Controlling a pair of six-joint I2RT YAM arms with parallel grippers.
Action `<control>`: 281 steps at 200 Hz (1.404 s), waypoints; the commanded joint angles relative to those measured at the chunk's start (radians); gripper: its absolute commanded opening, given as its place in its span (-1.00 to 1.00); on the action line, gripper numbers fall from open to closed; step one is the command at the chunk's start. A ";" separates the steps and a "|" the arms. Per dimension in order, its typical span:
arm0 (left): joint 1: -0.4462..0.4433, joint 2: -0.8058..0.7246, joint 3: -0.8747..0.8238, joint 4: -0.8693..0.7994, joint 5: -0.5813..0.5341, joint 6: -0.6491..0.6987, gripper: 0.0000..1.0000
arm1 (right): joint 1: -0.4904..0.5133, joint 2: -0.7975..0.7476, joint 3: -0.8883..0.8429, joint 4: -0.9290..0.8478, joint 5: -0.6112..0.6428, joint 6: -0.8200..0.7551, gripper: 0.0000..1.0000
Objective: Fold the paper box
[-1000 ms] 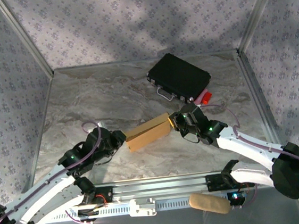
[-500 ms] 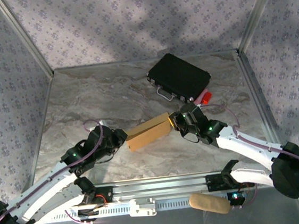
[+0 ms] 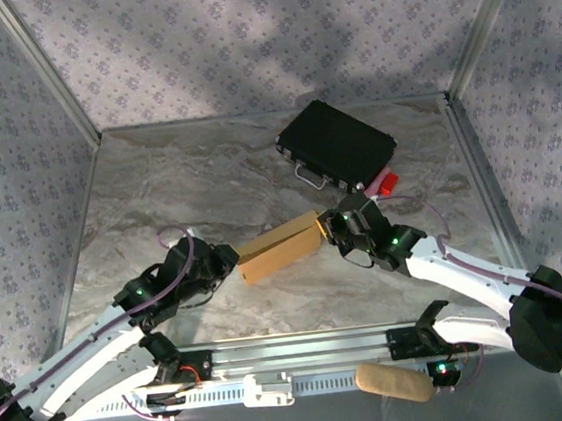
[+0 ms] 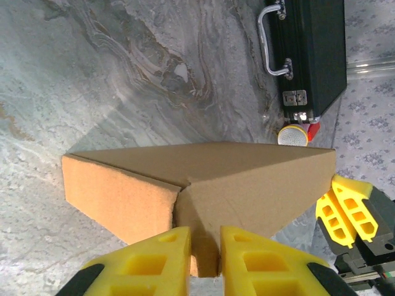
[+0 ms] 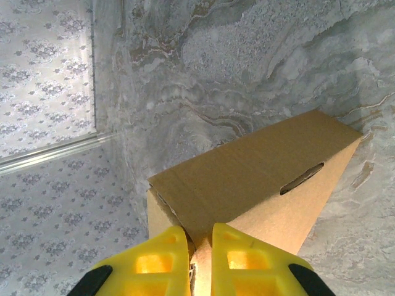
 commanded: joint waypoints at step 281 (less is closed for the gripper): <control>-0.018 0.044 -0.093 -0.278 -0.070 0.071 -0.83 | 0.008 0.058 -0.014 -0.182 -0.013 -0.013 -0.77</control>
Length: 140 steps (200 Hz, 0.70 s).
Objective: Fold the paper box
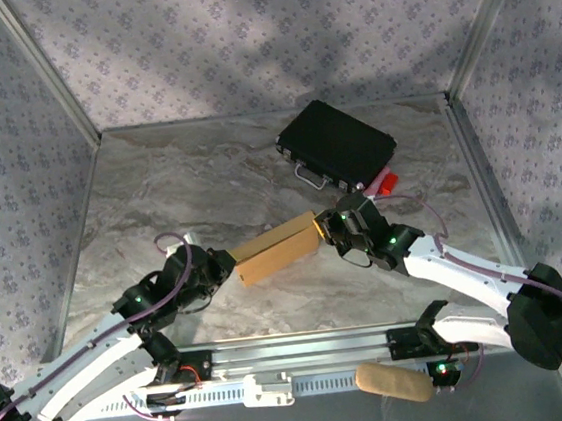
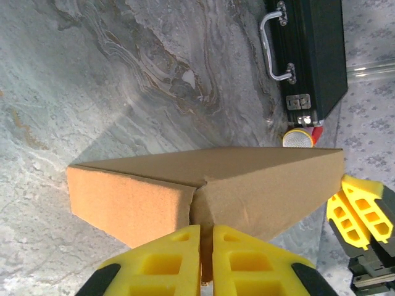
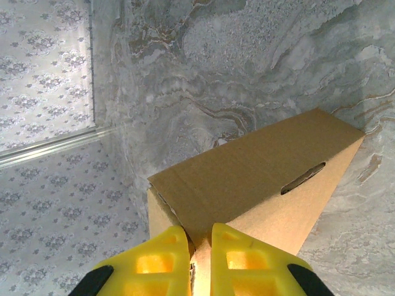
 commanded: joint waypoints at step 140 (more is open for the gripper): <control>-0.117 0.127 0.067 -0.182 -0.058 0.123 -0.64 | -0.048 -0.061 -0.041 -0.264 -0.059 -0.196 -0.80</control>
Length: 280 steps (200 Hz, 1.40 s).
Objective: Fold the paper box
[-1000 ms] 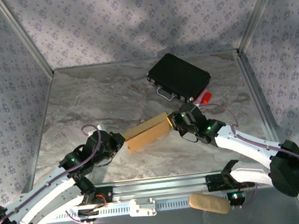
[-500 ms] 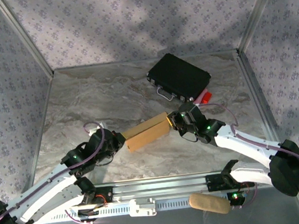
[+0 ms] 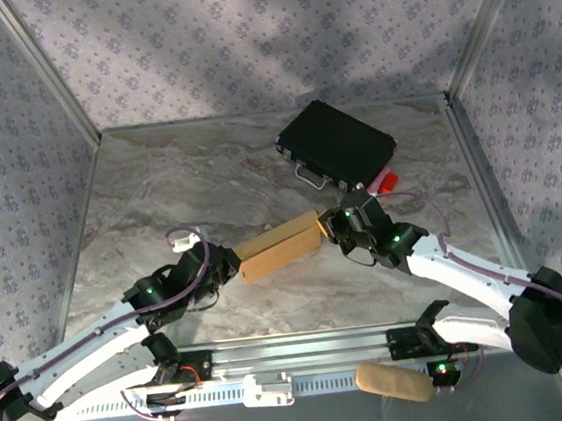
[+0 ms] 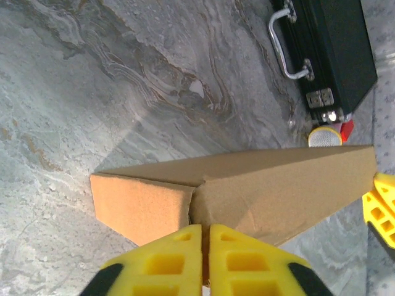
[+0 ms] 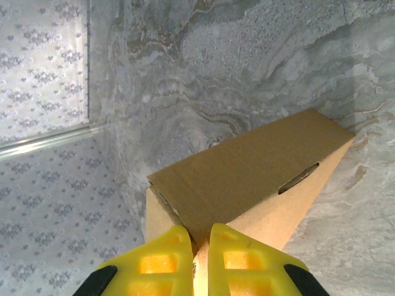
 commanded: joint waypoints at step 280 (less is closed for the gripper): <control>0.799 -0.148 -0.037 -0.129 -0.044 0.567 1.00 | -0.304 -0.437 -0.076 -0.502 0.699 -0.829 0.98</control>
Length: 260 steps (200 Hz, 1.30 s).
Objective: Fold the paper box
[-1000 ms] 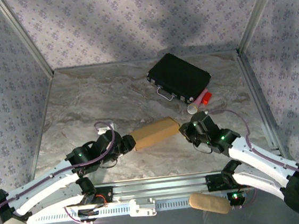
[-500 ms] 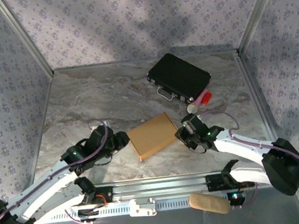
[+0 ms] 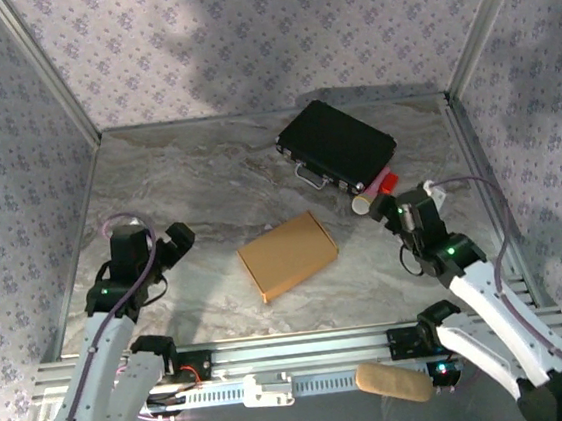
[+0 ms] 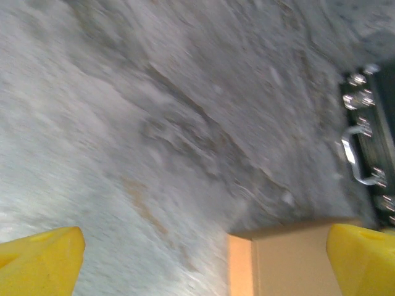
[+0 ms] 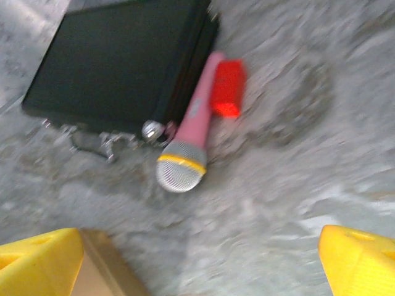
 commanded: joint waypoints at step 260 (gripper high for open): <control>0.172 0.851 -0.228 1.475 -0.156 0.734 1.00 | -0.428 0.799 -0.251 1.324 -0.315 -0.849 0.98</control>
